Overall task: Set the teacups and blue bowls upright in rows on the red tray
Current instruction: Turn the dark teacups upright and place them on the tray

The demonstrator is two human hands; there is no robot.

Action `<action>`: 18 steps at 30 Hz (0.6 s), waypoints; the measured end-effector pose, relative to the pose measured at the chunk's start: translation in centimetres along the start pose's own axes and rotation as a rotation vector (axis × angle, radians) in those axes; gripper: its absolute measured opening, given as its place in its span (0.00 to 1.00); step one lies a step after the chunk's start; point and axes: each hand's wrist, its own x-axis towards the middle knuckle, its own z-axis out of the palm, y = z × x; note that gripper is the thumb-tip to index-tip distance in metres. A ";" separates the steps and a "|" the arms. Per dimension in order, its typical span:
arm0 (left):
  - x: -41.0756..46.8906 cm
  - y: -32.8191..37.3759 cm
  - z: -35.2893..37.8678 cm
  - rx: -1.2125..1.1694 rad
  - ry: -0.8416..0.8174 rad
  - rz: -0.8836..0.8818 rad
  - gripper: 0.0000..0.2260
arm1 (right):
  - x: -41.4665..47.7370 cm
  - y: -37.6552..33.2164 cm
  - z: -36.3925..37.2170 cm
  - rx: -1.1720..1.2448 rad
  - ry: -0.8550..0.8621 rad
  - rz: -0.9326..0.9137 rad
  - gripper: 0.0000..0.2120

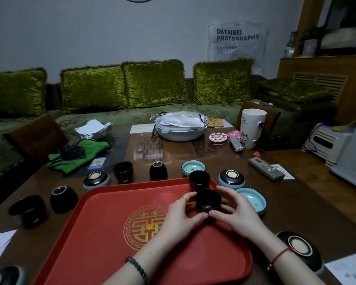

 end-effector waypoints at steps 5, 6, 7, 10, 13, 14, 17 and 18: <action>0.1 -0.1 0.1 0.025 0.005 -0.002 0.23 | 0.3 0.0 -0.2 0.002 -0.006 0.014 0.34; 0.1 -0.1 0.1 0.035 0.011 0.001 0.23 | 0.3 0.0 -0.2 0.002 -0.009 0.019 0.33; 0.1 -0.1 0.1 0.045 0.017 0.004 0.23 | 0.3 -0.1 -0.2 0.002 -0.011 0.022 0.33; 0.2 0.0 0.2 0.065 0.020 0.002 0.24 | 0.3 -0.2 -0.2 -0.004 -0.016 0.031 0.32; 0.2 0.1 0.1 0.074 0.008 -0.007 0.25 | 0.3 -0.4 -0.3 -0.011 -0.025 0.038 0.32; 0.1 0.1 0.1 0.080 0.002 -0.005 0.25 | 0.2 -0.5 -0.3 -0.015 -0.027 0.040 0.32; 0.0 0.0 -0.1 0.111 -0.021 0.004 0.27 | 0.2 -0.8 -0.3 -0.039 -0.031 0.036 0.33; 0.0 0.0 -0.2 0.114 -0.027 0.001 0.28 | 0.2 -1.0 -0.3 -0.049 -0.029 0.031 0.33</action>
